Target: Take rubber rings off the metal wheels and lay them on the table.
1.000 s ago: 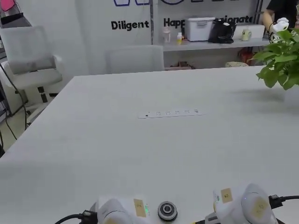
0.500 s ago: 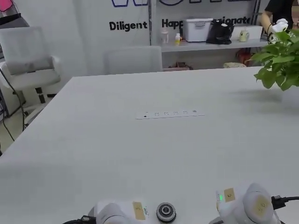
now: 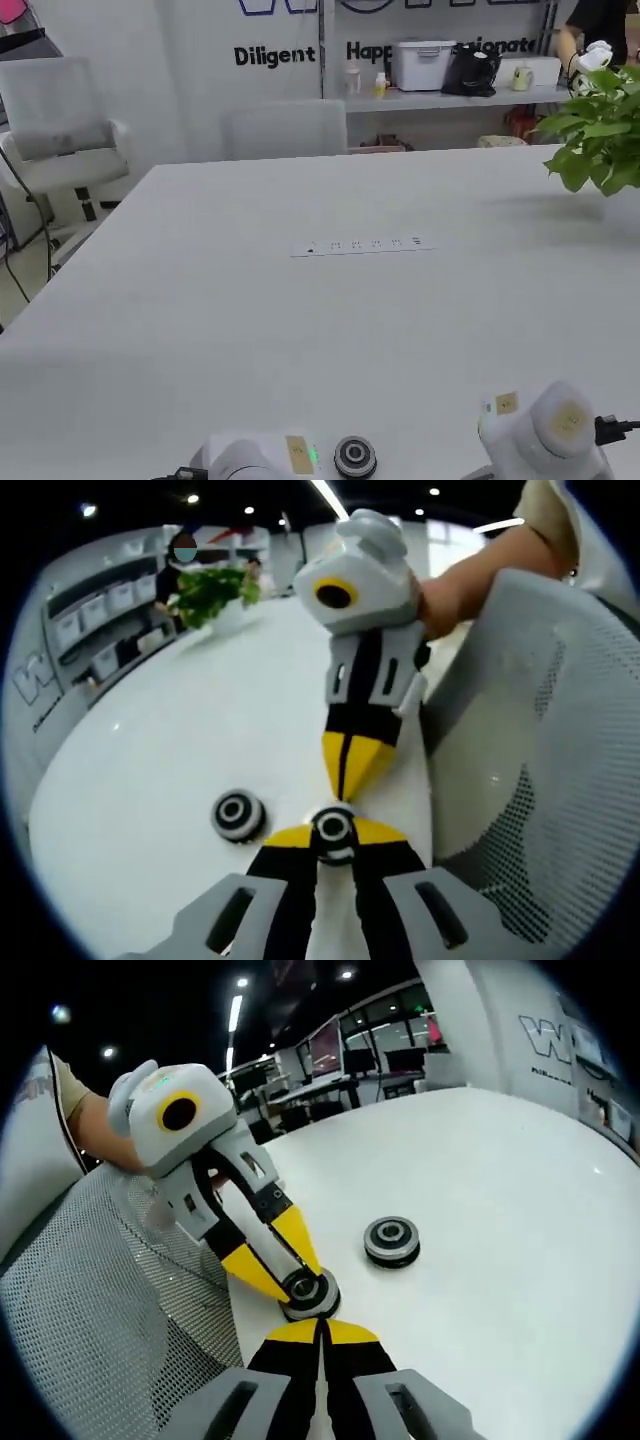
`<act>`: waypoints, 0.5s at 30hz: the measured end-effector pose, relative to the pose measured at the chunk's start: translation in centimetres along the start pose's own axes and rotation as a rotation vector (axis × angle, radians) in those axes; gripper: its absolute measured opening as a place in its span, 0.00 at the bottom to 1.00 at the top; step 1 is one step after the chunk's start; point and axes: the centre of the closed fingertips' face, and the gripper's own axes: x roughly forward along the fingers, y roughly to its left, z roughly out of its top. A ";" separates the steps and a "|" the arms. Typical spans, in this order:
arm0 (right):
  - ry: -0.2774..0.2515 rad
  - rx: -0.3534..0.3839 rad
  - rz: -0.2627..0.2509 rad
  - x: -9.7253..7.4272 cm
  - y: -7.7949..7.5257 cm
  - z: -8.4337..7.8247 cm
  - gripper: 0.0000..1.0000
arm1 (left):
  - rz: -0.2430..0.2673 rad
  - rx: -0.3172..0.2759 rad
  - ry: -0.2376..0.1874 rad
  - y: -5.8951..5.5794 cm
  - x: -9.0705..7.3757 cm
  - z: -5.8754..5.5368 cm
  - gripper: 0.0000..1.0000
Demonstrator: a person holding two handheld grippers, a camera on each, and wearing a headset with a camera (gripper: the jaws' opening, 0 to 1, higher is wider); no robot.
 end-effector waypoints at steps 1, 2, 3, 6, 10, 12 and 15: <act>-0.002 0.002 0.000 0.0 0.0 0.0 0.00 | 0.002 -0.001 0.000 0.0 0.0 0.0 0.13; -0.005 0.007 -0.001 0.0 0.0 0.1 0.00 | 0.003 -0.003 0.000 0.0 0.0 0.0 0.12; -0.011 0.013 -0.002 -0.1 0.0 0.2 0.00 | 0.004 -0.004 0.000 0.1 0.1 0.0 0.13; -0.054 0.057 0.003 -0.3 -0.1 0.8 0.00 | 0.005 -0.006 -0.001 0.1 0.1 0.1 0.12; -0.070 0.088 0.006 -0.3 -0.2 0.9 0.00 | 0.012 -0.008 -0.003 0.2 0.2 0.1 0.12; -0.074 0.094 0.006 -0.2 -0.2 1.0 0.00 | 0.016 -0.010 -0.001 0.2 0.2 0.1 0.12; -0.081 0.104 0.009 -0.2 -0.1 1.2 0.00 | 0.019 -0.011 0.003 0.3 0.2 0.1 0.12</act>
